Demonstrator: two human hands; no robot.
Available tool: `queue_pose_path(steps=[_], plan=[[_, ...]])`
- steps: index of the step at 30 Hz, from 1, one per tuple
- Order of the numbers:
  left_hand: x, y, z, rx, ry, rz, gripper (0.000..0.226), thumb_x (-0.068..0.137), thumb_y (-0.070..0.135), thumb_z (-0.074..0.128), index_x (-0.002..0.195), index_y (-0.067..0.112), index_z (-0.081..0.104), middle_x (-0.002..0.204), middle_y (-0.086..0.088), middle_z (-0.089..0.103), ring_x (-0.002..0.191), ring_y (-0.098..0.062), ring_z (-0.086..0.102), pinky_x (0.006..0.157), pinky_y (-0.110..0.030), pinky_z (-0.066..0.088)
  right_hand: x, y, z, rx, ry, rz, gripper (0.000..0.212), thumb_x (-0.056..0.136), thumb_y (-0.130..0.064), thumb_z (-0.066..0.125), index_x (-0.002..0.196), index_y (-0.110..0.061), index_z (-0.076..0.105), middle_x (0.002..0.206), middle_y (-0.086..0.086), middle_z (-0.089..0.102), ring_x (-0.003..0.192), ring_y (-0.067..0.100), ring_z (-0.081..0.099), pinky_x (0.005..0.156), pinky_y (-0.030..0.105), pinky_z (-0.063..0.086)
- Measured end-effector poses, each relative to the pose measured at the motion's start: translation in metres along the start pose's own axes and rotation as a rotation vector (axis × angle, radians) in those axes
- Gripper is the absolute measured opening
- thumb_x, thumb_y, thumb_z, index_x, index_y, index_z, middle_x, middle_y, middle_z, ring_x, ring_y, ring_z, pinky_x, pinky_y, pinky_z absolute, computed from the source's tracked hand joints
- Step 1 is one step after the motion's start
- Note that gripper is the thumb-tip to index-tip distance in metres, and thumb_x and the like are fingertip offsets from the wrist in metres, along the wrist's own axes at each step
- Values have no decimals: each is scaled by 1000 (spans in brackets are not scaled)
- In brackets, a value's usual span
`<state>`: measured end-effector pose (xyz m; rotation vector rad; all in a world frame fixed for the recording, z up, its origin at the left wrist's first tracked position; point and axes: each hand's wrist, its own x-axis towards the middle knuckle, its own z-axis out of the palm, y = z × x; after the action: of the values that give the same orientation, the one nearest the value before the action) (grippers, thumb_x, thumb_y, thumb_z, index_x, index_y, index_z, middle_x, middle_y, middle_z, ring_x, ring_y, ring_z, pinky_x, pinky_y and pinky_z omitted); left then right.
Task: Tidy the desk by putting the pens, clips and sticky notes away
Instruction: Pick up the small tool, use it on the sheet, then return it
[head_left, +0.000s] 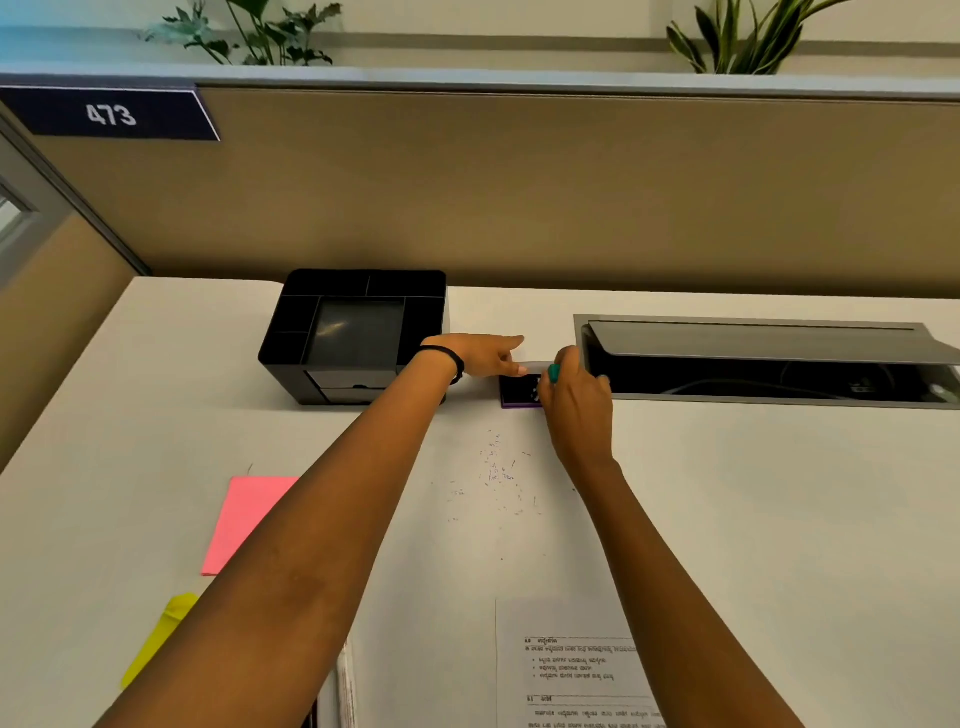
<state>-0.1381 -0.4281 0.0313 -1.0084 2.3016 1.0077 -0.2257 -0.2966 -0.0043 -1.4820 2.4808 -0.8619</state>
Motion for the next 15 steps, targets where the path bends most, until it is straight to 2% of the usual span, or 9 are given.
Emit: queue_pose_path(steps=[5, 8, 15], plan=[[1, -2, 0, -6, 3, -4, 69, 96, 43, 42, 148, 16, 6, 144, -7, 43, 131, -28, 38, 110, -39, 28, 5, -2, 9, -156, -85, 1, 24, 97, -23, 43, 113, -5, 45, 94, 16, 65, 76, 24, 61, 93, 40, 44], [3, -3, 0, -6, 5, 6, 70, 95, 44, 43, 148, 15, 7, 143, -7, 44, 129, -28, 40, 110, -40, 30, 9, -4, 12, -200, -75, 14, 20, 97, -21, 44, 110, -6, 47, 91, 15, 66, 68, 19, 49, 87, 39, 45], [5, -5, 0, -2, 12, 21, 70, 95, 43, 44, 148, 14, 9, 143, -9, 43, 129, -29, 40, 109, -39, 30, 9, -7, 13, -264, -82, 8, 17, 96, -19, 47, 107, -7, 47, 88, 15, 66, 67, 19, 47, 88, 40, 46]])
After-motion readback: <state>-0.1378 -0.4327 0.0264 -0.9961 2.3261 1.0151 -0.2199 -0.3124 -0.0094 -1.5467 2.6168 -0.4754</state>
